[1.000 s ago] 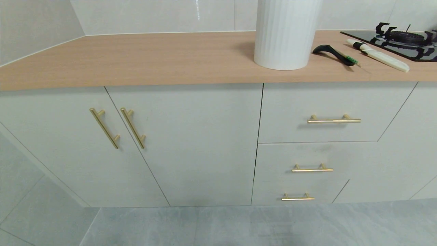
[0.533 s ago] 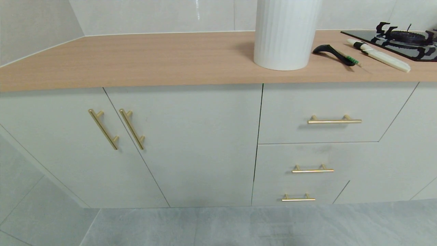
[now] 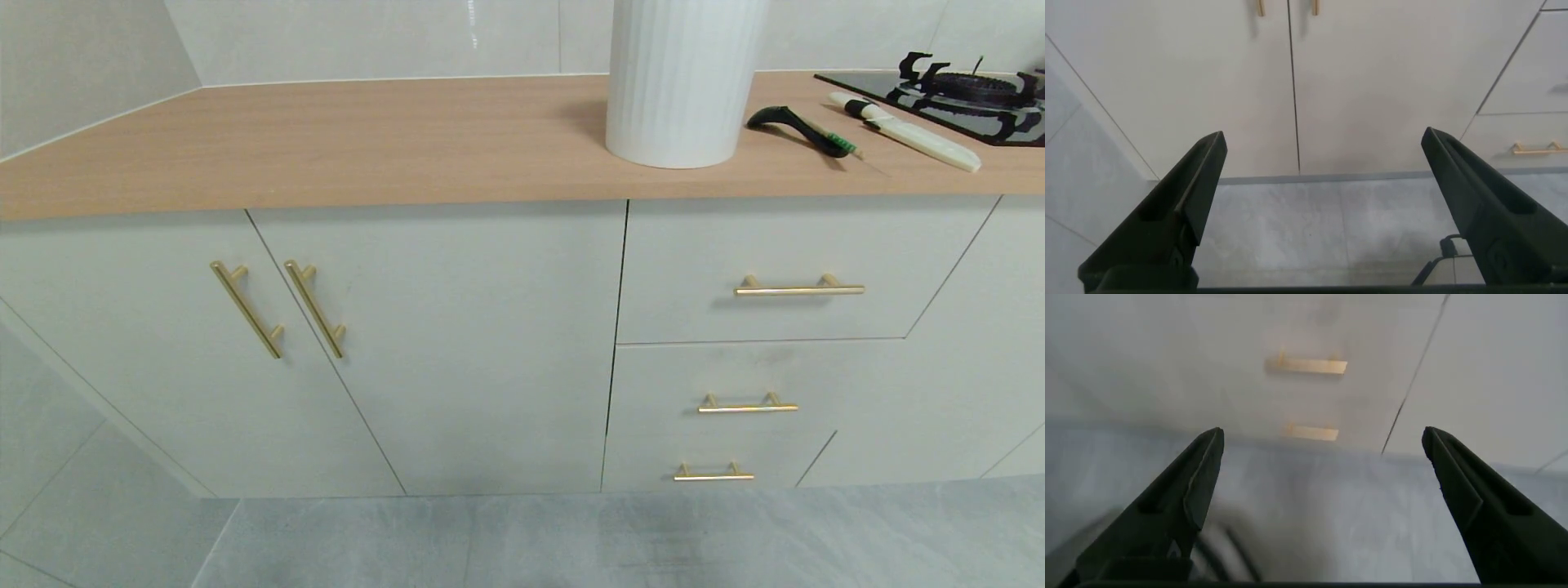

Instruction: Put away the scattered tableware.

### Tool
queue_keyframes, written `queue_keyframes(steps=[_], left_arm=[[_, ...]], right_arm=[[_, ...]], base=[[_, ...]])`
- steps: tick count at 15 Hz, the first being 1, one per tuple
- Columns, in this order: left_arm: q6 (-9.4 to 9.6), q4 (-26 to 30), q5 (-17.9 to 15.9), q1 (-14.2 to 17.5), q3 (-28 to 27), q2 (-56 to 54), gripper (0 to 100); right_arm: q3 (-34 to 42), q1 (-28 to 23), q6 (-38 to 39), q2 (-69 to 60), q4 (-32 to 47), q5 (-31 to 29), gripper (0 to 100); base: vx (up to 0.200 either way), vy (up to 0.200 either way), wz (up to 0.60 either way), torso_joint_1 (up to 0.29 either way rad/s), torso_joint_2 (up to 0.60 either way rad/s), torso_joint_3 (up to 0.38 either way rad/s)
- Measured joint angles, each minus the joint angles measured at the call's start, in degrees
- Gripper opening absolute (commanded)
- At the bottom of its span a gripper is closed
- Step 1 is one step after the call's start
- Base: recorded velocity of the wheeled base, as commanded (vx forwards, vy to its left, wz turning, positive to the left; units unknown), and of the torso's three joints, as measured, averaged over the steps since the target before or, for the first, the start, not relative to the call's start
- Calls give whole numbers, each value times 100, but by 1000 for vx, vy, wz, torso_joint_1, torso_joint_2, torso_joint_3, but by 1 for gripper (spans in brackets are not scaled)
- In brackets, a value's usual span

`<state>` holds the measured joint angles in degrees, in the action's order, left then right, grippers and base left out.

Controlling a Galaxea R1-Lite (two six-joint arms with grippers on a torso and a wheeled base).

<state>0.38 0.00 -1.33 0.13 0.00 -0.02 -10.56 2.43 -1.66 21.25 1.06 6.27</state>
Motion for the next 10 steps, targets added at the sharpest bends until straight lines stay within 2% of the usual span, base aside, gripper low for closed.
queue_keyframes(steps=[4, 10], left_arm=[[-2, 0, 0, 2, 0, 0, 100], [0, 0, 0, 2, 0, 0, 100]], right_arm=[[-700, 160, 2, 2734, -423, 188, 100], [-2241, 418, 5, 6678, -1937, 172, 100]], base=[[0, 0, 0, 0, 0, 0], [0, 0, 0, 0, 0, 0]])
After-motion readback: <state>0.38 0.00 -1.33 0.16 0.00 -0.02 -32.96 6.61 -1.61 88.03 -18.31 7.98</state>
